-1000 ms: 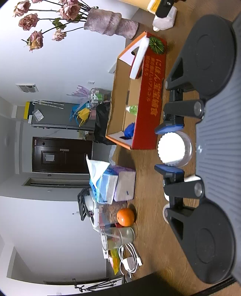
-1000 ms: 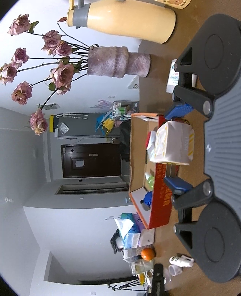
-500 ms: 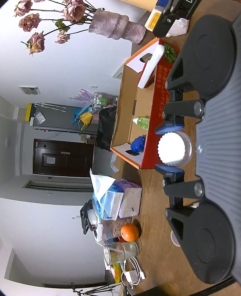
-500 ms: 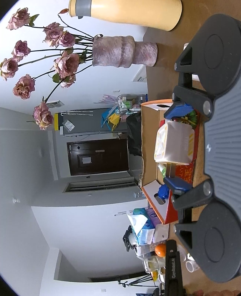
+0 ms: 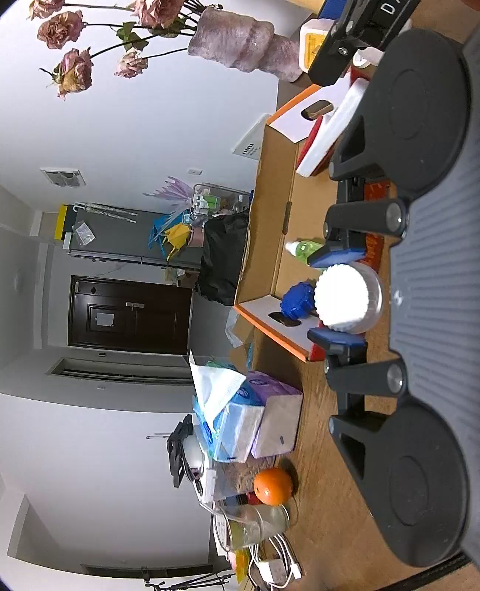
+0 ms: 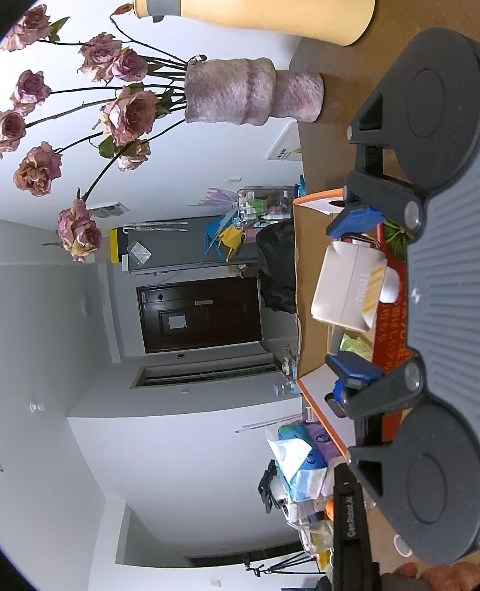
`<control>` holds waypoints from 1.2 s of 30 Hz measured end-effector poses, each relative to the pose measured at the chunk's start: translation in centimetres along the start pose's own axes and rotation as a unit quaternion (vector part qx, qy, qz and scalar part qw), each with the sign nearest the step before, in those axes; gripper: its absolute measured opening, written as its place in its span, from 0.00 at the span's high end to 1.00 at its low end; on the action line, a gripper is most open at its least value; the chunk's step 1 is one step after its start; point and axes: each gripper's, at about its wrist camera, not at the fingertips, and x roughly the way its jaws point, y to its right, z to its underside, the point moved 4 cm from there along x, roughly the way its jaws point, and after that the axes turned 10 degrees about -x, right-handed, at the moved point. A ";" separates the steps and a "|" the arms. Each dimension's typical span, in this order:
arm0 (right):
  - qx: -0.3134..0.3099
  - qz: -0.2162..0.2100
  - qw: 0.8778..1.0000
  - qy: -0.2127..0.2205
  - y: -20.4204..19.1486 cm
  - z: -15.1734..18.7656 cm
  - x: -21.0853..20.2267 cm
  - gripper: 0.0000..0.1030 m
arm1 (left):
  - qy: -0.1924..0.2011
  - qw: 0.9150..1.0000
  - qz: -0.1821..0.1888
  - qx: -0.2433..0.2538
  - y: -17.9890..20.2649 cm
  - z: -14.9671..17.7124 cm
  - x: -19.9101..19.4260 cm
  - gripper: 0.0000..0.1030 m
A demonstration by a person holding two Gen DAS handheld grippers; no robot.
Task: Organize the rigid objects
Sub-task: 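Carry the white cap and plug adapter over the orange box, then open the left tool to drop the white cap while the right tool releases the adapter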
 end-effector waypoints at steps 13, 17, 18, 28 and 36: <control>0.005 0.006 1.000 0.001 0.5 -1.1 5.1 0.36 | 0.002 1.000 -0.001 0.006 1.5 -1.3 4.5 0.64; 0.006 0.009 1.000 0.000 0.6 -1.4 6.5 0.36 | 0.002 1.000 -0.001 0.009 1.9 -1.7 5.9 0.64; 0.006 0.010 1.000 0.000 0.6 -1.5 6.8 0.36 | 0.002 1.000 -0.001 0.010 2.0 -1.8 6.2 0.64; -0.001 0.016 1.000 -0.002 0.5 -2.1 9.6 0.36 | 0.005 1.000 -0.002 0.015 2.6 -2.7 8.8 0.64; -0.007 0.021 1.000 -0.018 0.0 -2.5 11.4 0.36 | 0.001 1.000 -0.009 0.020 2.8 -2.9 10.9 0.64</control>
